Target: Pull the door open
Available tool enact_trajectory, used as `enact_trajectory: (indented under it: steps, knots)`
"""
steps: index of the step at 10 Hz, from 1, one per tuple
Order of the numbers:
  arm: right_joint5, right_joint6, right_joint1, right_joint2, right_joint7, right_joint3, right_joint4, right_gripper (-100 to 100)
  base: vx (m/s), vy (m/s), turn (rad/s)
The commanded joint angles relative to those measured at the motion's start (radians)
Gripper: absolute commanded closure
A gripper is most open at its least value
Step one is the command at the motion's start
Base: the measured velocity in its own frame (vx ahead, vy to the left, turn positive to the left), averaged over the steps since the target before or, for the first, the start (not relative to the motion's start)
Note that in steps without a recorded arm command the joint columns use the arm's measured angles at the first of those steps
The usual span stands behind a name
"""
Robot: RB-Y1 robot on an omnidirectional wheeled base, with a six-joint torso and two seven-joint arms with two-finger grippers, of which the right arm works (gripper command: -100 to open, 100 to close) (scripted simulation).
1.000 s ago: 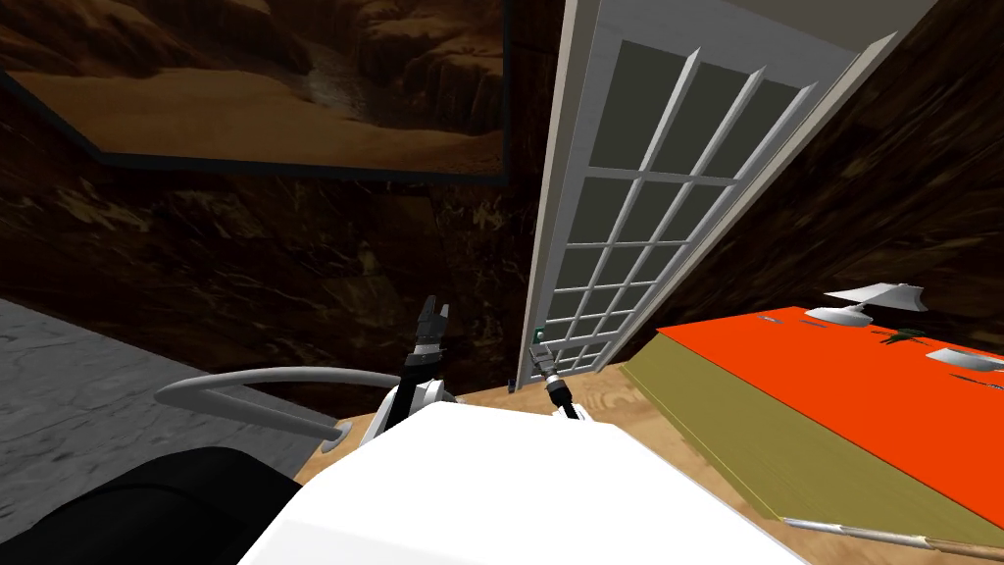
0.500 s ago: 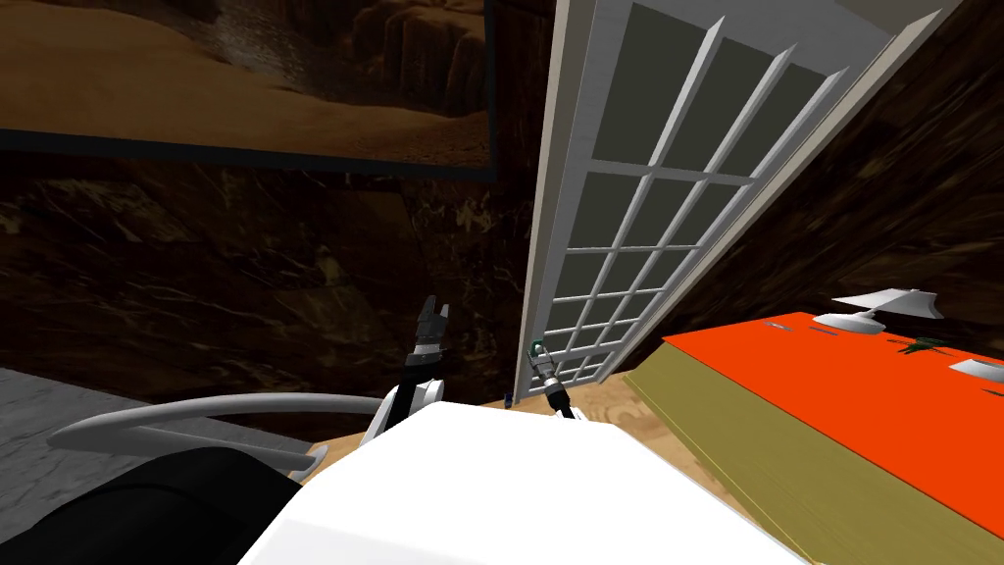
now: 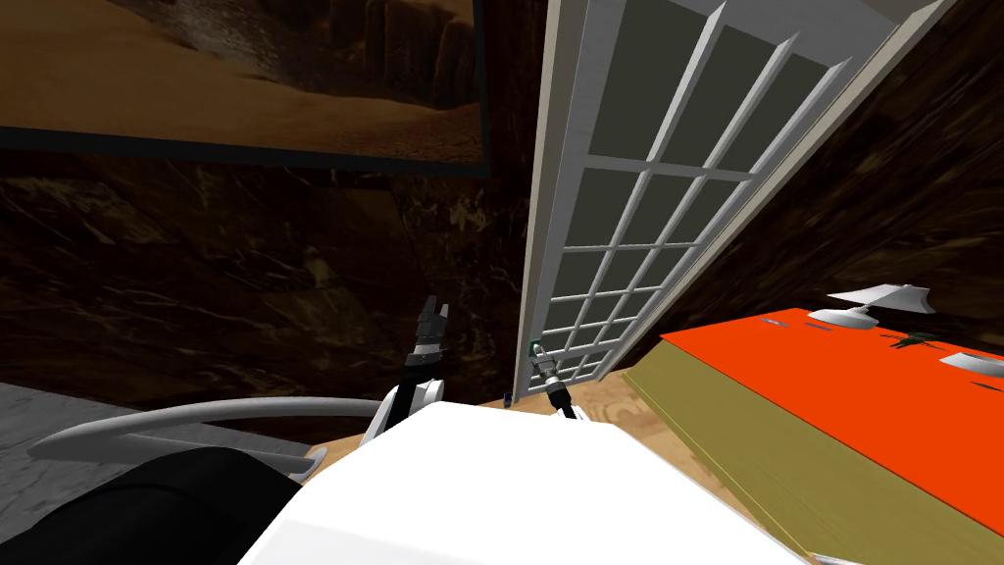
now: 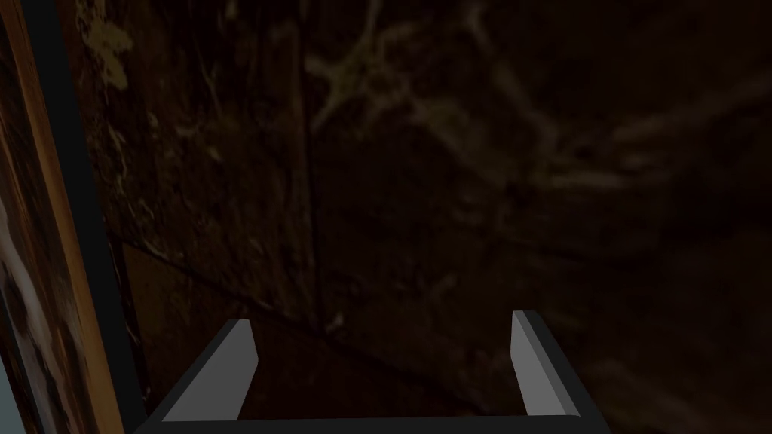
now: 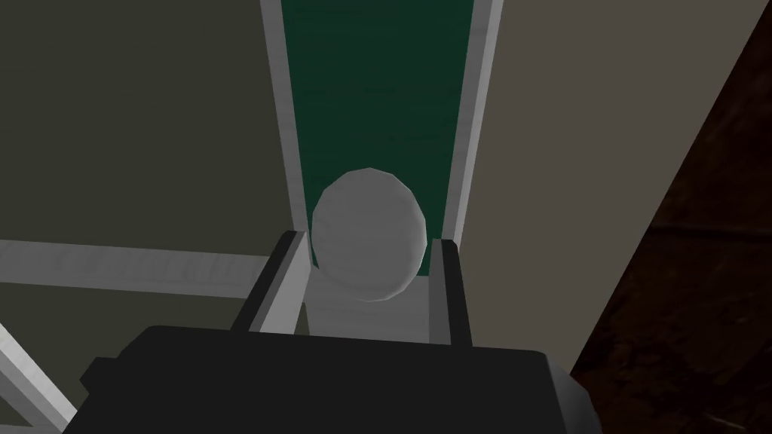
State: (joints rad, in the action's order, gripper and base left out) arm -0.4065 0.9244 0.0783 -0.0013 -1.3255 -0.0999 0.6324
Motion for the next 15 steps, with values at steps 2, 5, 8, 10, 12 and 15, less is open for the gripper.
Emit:
enact_trajectory:
  steps: [2,5,8,10,12,15]
  knots:
    - [0.006,0.000,0.000,-0.005,0.018,0.000,0.000,100,-0.053,0.008,0.032]
    - [0.019,-0.001,-0.001,-0.014,0.054,0.001,0.000,100,-0.211,0.036,0.049]
    - [0.038,-0.002,-0.003,-0.026,0.110,0.002,0.000,100,-0.143,0.041,0.059]
    - [0.046,-0.002,-0.003,-0.031,0.132,0.002,0.000,100,-0.082,0.011,0.054]
    - [0.046,-0.002,-0.003,-0.031,0.132,0.002,0.000,100,-0.046,0.020,0.014]
    - [0.046,-0.002,-0.003,-0.031,0.132,0.002,0.000,100,0.005,-0.002,-0.010]
